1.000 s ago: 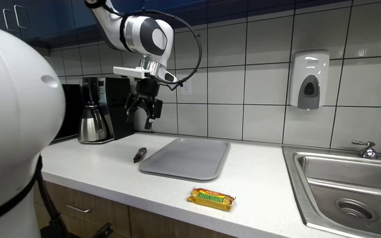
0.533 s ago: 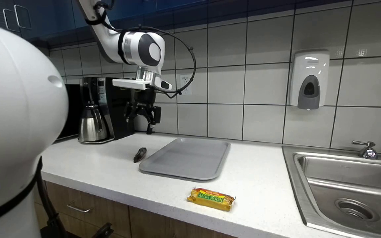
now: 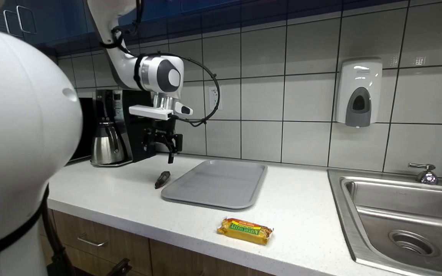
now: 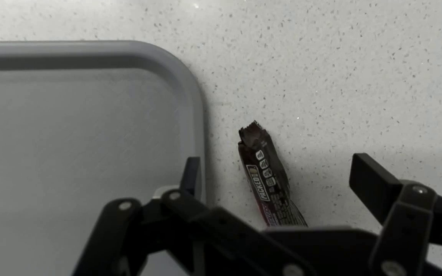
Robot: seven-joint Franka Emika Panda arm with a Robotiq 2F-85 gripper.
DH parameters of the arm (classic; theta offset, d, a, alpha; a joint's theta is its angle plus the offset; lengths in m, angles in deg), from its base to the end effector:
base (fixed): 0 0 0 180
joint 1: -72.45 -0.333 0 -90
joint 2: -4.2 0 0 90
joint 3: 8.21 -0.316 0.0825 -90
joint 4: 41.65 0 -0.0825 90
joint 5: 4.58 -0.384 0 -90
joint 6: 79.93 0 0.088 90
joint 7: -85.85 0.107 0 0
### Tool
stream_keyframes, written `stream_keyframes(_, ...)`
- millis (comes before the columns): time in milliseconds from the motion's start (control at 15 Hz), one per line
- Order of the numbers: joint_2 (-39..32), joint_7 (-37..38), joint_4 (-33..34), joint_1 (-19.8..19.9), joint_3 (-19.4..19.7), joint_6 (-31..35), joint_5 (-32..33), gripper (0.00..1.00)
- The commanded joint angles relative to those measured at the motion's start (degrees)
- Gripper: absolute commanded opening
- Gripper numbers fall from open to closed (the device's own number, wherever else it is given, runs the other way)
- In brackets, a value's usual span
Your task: Put the packets on the grey tray.
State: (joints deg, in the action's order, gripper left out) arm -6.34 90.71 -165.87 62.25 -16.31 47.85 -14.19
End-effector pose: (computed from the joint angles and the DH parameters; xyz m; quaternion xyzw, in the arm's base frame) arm 0.5154 0.1754 0.3013 -0.9934 -0.0611 0.0744 0.0622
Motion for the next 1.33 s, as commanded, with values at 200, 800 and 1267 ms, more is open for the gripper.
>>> stream_keyframes(200, -6.00, -0.73, 3.94, -1.72, -0.84, 4.26, 6.56, 1.00)
stream_keyframes(800, -12.65, -0.58, 7.79, -3.45, -0.55, 6.11, 10.58, 1.00)
stream_keyframes(1267, -16.32, -0.38, 11.31, -3.81, -0.44, 5.63, 11.65, 1.00)
